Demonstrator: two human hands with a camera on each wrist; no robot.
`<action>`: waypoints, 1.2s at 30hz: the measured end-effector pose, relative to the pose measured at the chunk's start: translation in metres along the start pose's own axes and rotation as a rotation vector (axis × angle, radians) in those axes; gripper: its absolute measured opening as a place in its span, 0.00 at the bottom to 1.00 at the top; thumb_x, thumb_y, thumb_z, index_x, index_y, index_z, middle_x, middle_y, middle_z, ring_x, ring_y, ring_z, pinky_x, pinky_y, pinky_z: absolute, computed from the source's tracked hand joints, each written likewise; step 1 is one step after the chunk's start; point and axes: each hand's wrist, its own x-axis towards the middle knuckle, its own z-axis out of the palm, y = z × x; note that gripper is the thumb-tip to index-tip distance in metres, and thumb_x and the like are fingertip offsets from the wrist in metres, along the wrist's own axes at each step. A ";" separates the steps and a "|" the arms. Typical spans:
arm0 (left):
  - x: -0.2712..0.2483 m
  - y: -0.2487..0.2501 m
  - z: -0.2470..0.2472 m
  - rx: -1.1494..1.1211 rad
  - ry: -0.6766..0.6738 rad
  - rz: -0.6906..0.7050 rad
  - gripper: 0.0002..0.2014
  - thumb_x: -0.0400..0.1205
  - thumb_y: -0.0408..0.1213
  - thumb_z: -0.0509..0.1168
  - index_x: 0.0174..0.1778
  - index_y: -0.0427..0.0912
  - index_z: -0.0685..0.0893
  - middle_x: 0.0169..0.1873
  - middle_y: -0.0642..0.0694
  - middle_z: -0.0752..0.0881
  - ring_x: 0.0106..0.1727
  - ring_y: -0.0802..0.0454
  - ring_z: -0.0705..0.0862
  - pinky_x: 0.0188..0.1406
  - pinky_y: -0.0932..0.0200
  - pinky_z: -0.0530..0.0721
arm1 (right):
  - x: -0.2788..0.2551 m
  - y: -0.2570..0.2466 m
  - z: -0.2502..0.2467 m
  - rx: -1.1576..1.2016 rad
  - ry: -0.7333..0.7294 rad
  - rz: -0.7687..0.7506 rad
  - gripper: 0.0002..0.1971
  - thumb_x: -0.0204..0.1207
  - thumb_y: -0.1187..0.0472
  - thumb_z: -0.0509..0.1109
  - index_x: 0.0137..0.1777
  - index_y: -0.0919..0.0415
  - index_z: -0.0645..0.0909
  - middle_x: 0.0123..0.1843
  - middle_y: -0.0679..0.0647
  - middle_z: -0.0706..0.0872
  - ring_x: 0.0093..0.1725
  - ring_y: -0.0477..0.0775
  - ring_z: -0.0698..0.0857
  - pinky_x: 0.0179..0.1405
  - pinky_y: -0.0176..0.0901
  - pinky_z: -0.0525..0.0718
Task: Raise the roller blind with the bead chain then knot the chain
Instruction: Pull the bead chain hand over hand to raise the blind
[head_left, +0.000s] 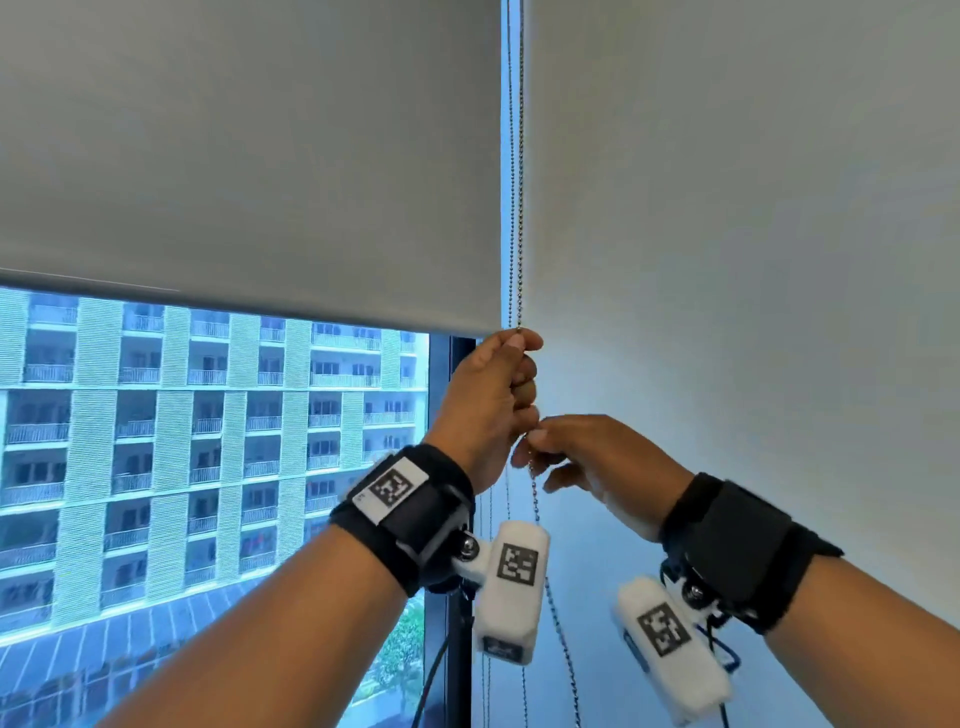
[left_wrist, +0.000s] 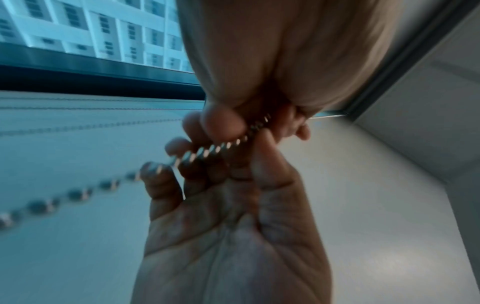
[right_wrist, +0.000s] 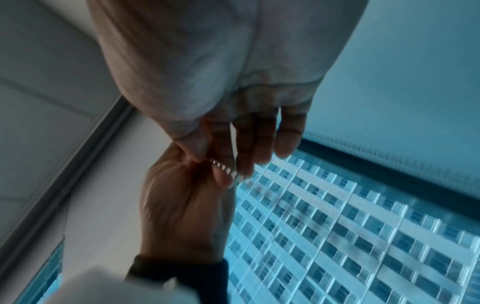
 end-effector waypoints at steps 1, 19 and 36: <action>-0.001 -0.001 0.000 0.002 0.032 -0.006 0.10 0.90 0.36 0.52 0.49 0.43 0.78 0.24 0.54 0.65 0.21 0.59 0.60 0.15 0.67 0.63 | 0.002 -0.001 -0.005 -0.051 0.022 0.017 0.12 0.81 0.60 0.64 0.43 0.60 0.88 0.45 0.54 0.91 0.46 0.51 0.83 0.48 0.46 0.81; -0.025 -0.048 0.014 0.151 0.053 0.046 0.10 0.79 0.44 0.61 0.37 0.43 0.80 0.31 0.52 0.81 0.34 0.54 0.78 0.44 0.51 0.78 | 0.045 -0.073 0.006 0.576 0.385 -0.038 0.17 0.84 0.54 0.56 0.31 0.50 0.63 0.23 0.45 0.58 0.22 0.48 0.52 0.21 0.39 0.49; 0.012 0.028 0.007 0.234 -0.218 0.041 0.22 0.91 0.48 0.52 0.53 0.36 0.86 0.34 0.45 0.83 0.35 0.50 0.83 0.43 0.56 0.81 | 0.021 -0.052 0.015 0.539 0.301 -0.122 0.19 0.87 0.54 0.52 0.31 0.50 0.60 0.22 0.47 0.57 0.20 0.47 0.53 0.18 0.36 0.53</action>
